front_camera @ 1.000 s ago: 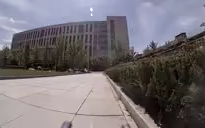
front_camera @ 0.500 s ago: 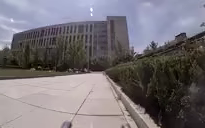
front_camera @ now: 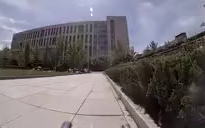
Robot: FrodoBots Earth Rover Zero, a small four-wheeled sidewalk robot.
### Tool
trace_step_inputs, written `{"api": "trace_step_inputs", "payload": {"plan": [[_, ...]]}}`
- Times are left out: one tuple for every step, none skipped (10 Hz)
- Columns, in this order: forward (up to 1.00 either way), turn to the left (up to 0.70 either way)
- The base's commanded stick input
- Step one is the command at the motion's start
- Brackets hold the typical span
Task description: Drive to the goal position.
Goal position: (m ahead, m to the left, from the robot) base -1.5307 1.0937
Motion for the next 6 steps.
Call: {"api": "trace_step_inputs", "payload": {"plan": [[0.03,0.00],[0.00,0.00],[0.03,0.00],[0.00,0.00],[0.03,0.00],[0.03,0.00]]}}
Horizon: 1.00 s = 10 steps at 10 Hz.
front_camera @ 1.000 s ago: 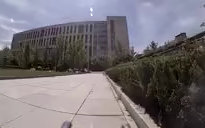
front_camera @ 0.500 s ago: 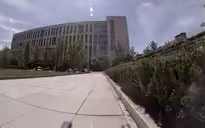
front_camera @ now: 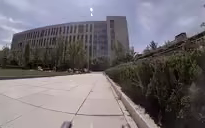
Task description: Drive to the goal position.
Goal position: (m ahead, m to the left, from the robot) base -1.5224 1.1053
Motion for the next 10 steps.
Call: {"api": "trace_step_inputs", "payload": {"plan": [[0.00,0.00],[0.03,0.00],[0.01,0.00],[0.03,0.00],[0.04,0.00],[0.04,0.00],[0.02,0.00],[0.00,0.00],[0.00,0.00],[0.00,0.00]]}}
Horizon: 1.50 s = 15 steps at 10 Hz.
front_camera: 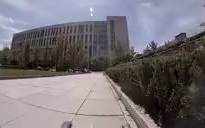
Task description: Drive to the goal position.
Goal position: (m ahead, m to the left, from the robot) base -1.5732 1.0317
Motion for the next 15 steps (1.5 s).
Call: {"api": "trace_step_inputs", "payload": {"plan": [[0.00,0.00],[0.04,0.00],[0.04,0.00],[0.04,0.00],[0.04,0.00],[0.02,0.00],[0.00,0.00],[0.02,0.00],[0.02,0.00],[0.04,0.00],[0.02,0.00],[0.00,0.00],[0.04,0.00],[0.04,0.00],[0.04,0.00]]}}
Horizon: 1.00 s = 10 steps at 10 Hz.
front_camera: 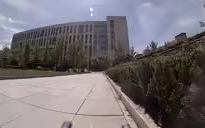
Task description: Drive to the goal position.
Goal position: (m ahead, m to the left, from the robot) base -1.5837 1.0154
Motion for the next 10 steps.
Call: {"api": "trace_step_inputs", "payload": {"plan": [[0.04,0.00],[0.04,0.00],[0.00,0.00],[0.00,0.00],[0.00,0.00],[0.00,0.00],[0.02,0.00],[0.04,0.00],[0.02,0.00],[0.02,0.00]]}}
